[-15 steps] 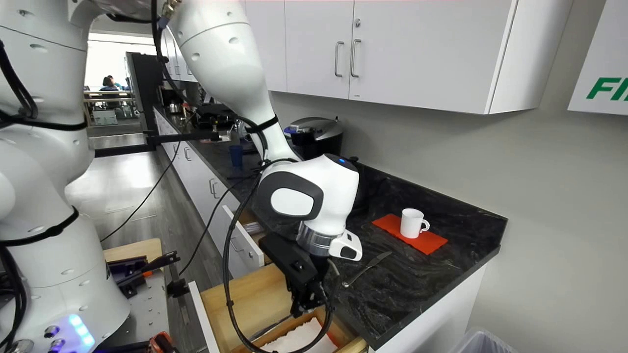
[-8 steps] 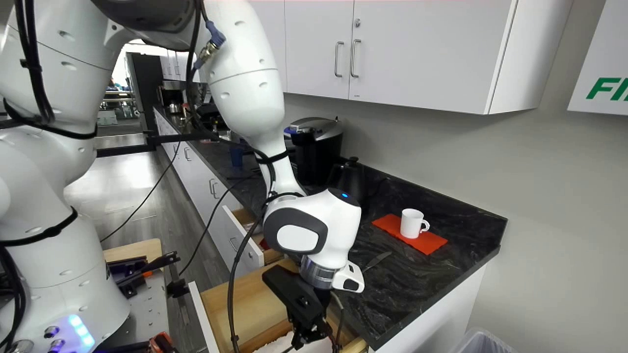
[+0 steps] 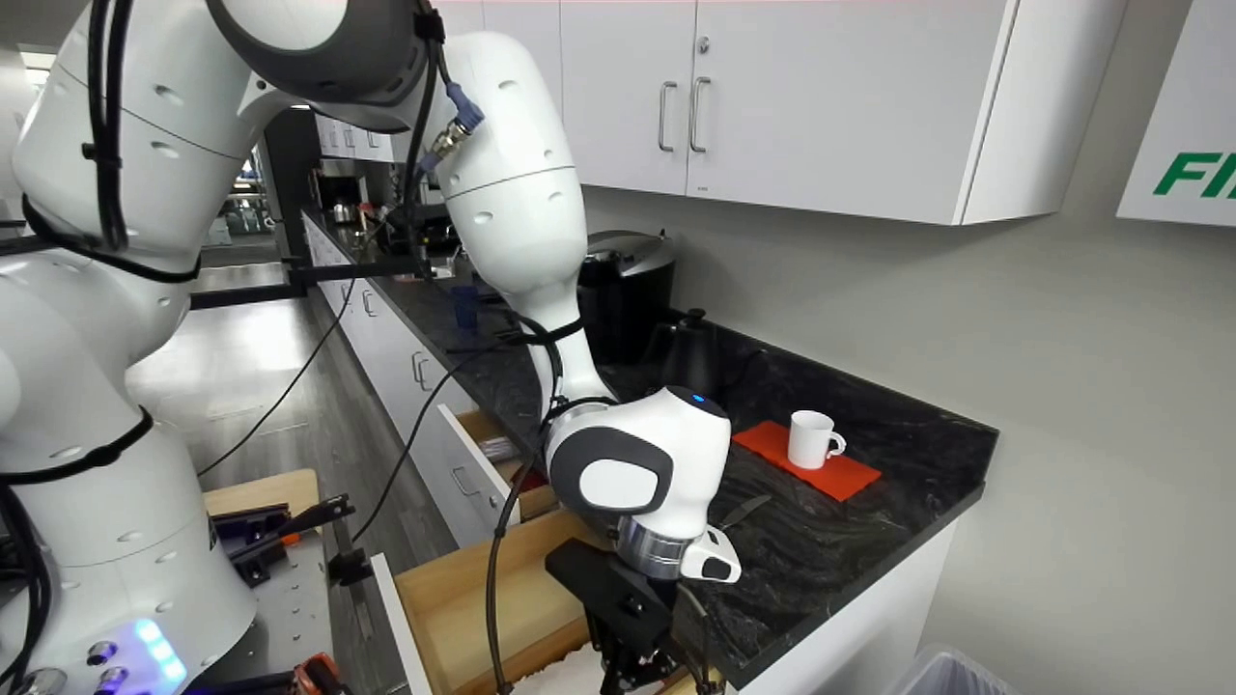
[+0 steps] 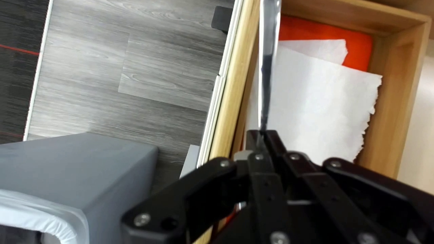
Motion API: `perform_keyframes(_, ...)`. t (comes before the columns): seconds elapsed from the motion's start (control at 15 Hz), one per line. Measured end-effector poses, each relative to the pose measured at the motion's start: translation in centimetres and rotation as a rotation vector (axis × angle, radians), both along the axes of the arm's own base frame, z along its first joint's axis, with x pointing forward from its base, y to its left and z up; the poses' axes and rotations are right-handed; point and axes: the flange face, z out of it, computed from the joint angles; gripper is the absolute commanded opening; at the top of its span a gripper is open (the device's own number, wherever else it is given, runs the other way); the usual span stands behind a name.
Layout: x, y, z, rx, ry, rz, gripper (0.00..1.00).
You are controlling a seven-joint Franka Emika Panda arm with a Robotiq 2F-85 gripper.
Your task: Put the fork and knife one at a time into the right compartment of the drawer
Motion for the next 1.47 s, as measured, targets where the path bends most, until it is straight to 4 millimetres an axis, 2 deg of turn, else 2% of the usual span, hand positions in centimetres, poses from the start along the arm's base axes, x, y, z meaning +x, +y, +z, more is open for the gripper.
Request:
perform_keyframes(0.47, 1.2, -0.4, 0.4, -0.026, -0.024, -0.052, 0.05)
perform_keyframes(0.53, 1.3, -0.2, 0.3, -0.028, -0.023, -0.063, 0.2)
perform_keyframes(0.6, 1.3, 0.0, 0.1, -0.028, -0.021, -0.074, 0.32)
perform_keyframes(0.93, 1.9, 2.0, -0.6, -0.027, -0.018, -0.121, 0.62)
perform_keyframes(1.13, 3.0, 4.2, -0.3, -0.022, -0.028, -0.133, 0.83)
perform_keyframes(1.27, 4.1, 6.0, 1.0, -0.022, -0.045, -0.133, 0.96)
perform_keyframes(1.47, 5.6, 9.2, 5.0, -0.06, -0.009, -0.177, 1.0)
